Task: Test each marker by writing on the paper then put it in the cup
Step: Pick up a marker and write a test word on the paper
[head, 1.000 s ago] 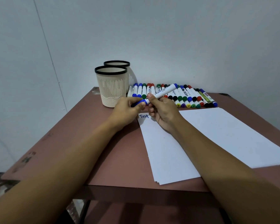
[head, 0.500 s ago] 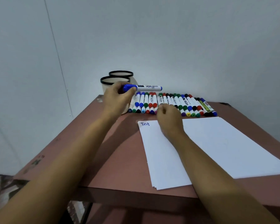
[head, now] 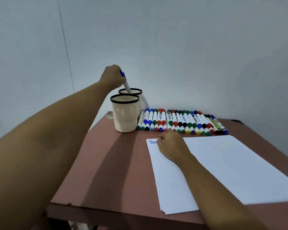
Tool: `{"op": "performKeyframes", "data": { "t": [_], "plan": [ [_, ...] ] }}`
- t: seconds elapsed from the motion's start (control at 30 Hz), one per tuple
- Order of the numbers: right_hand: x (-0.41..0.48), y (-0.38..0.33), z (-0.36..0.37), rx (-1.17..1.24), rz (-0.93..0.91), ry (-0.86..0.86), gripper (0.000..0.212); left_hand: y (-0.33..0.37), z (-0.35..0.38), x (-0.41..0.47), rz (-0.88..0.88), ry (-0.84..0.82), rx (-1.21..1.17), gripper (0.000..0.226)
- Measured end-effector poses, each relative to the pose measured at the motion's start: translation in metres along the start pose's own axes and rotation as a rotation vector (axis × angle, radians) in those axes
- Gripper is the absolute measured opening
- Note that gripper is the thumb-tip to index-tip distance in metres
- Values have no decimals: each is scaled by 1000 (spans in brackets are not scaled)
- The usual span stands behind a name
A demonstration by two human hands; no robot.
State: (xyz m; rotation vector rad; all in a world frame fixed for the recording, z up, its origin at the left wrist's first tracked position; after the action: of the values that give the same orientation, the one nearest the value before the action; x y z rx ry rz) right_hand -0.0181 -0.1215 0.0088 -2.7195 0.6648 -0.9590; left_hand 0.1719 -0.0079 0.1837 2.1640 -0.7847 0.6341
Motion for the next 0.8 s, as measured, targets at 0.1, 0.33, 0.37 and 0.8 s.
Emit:
{"op": "performKeyframes", "data": {
  "t": [0.1, 0.33, 0.37, 0.8],
  "plan": [
    [0, 0, 0, -5, 7, 2, 34, -6, 19, -1, -2, -89, 73, 10],
    [2, 1, 1, -20, 26, -18, 34, -5, 35, -1, 32, -113, 51, 38],
    [2, 1, 1, -21, 26, -21, 34, -2, 34, -2, 45, -96, 16, 37],
    [2, 1, -1, 16, 27, -3, 28, 24, 59, -141, 310, -92, -148, 24]
  ]
}}
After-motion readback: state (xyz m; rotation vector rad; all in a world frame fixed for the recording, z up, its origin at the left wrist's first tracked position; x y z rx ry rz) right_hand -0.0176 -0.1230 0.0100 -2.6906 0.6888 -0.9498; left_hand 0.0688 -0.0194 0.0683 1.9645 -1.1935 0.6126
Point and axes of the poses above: each hand's wrist, its own x-axis towards the middle knuckle, its own z-axis out of the palm, y = z × x, the point moved 5 cm from there along x, towards the middle knuckle, and after that the axes turned 9 degrees about y, right-handed, at the moved point
